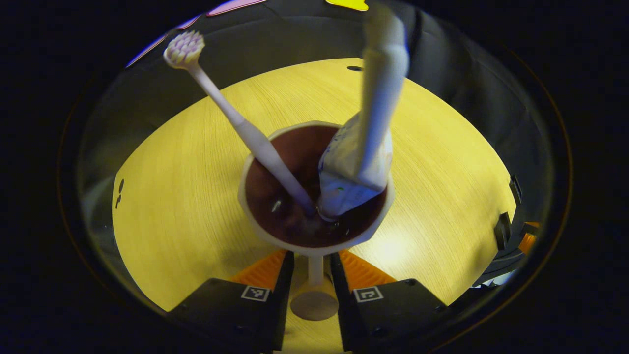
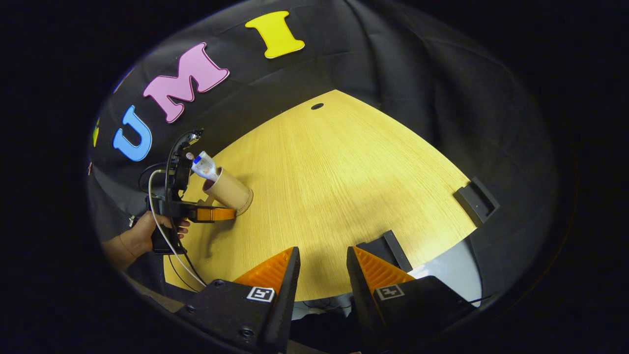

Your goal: Put the toothbrush and toothpaste on the desktop into the cup, then pick up the cup and place it on the coaster on the desktop.

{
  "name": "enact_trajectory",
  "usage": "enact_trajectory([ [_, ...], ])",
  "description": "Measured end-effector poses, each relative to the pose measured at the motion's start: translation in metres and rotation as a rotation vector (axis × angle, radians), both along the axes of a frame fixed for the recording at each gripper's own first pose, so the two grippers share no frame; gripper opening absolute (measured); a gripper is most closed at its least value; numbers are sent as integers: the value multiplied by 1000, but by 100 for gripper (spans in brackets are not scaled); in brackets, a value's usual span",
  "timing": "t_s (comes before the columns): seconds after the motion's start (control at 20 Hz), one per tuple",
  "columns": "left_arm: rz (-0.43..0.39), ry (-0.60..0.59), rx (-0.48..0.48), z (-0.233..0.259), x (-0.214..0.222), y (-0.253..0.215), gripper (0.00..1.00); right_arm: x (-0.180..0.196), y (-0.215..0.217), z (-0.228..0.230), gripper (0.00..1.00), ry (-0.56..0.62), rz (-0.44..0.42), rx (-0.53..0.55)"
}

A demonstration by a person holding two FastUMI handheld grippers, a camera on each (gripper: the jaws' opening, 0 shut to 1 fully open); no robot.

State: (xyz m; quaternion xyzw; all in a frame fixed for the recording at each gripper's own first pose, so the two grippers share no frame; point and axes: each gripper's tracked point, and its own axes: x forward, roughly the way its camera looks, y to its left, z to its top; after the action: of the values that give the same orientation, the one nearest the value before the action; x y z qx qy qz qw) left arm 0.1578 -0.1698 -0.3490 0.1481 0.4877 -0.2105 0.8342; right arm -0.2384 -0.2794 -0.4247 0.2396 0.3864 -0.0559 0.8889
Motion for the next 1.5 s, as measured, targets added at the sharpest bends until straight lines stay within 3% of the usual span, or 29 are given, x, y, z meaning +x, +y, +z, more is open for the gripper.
enact_trajectory([
  [0.05,4,-8,-9,2,-1,0,56,0,2,0,60,0,2,2],
  [0.1,8,-17,-17,6,-1,0,56,0,4,2,60,-2,5,3],
  [0.15,13,-32,-22,10,-3,3,68,1,7,3,63,-5,12,1],
  [0.35,45,-118,-54,34,-8,15,89,13,33,14,76,-29,69,11],
  [0.45,58,-160,-95,50,-15,22,88,20,51,18,83,-41,113,12],
  [0.7,99,-263,-204,95,-42,51,89,38,105,28,85,-67,218,28],
  [1.0,237,-318,-331,136,-81,117,89,61,175,49,87,-121,340,36],
  [1.2,299,-358,-349,145,-102,160,87,68,212,60,90,-149,392,33],
  [1.45,312,-356,-360,145,-131,187,86,67,240,72,90,-176,421,25],
  [1.5,312,-355,-364,145,-135,189,82,67,244,75,90,-180,423,24],
])
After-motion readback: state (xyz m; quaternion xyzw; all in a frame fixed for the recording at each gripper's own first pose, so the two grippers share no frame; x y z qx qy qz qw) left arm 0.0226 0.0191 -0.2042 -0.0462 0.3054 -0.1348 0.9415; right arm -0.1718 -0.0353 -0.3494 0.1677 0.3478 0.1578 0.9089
